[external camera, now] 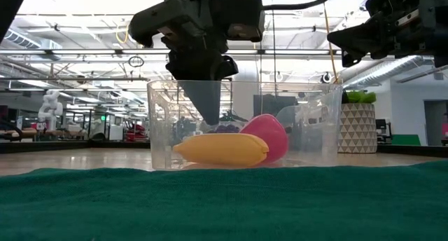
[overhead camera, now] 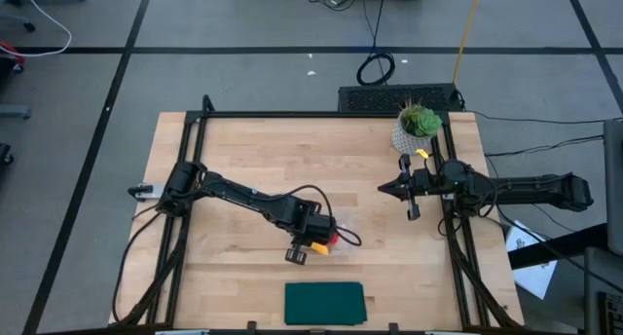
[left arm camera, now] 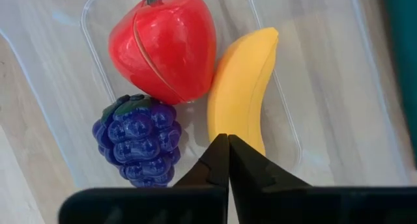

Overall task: Pick and placing Produce into tupperware
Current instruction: Return to Home Position

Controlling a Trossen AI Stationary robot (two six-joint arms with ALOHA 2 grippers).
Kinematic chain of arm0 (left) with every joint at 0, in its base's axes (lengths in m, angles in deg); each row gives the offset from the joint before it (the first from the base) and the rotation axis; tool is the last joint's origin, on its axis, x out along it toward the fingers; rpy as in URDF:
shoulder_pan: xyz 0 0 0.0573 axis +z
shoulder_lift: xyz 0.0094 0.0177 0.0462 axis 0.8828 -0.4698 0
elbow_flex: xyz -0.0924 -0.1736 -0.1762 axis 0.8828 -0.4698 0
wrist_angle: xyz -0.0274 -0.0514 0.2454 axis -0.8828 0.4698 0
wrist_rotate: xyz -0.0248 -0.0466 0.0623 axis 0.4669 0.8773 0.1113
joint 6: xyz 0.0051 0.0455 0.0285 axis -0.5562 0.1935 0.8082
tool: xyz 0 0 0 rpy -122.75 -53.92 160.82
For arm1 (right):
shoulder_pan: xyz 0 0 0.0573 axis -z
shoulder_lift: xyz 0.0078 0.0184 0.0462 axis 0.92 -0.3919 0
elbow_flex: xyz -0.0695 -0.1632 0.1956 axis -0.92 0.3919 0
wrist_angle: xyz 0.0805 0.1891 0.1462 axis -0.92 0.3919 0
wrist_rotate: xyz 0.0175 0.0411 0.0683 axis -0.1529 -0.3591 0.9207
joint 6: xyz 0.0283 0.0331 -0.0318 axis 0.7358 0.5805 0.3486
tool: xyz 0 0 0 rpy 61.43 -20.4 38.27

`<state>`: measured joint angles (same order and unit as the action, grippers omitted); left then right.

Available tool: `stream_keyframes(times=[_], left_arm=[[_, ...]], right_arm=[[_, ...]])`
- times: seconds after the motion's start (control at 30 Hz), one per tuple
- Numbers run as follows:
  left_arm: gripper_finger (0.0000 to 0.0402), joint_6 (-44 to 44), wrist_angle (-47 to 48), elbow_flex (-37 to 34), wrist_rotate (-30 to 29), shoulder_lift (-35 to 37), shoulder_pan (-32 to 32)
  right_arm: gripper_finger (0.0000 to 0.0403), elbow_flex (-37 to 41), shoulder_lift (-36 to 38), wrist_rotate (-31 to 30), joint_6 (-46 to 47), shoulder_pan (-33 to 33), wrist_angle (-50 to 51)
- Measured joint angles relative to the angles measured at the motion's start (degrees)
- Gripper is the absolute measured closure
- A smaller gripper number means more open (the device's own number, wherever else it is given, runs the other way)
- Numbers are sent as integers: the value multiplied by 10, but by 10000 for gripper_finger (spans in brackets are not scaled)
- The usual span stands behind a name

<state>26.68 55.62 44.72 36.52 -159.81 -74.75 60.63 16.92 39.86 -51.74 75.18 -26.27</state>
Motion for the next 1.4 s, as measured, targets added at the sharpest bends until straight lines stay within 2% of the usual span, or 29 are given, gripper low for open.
stream_keyframes(times=[0.6,0.97,1.4], left_arm=[[399,23,30,3,-14,0,0],[399,30,100,83,-26,1,1],[396,53,119,118,1,1,23]], right_arm=[[403,0,0,0,0,0,0],[403,0,0,0,3,0,0],[403,0,0,0,4,0,0]])
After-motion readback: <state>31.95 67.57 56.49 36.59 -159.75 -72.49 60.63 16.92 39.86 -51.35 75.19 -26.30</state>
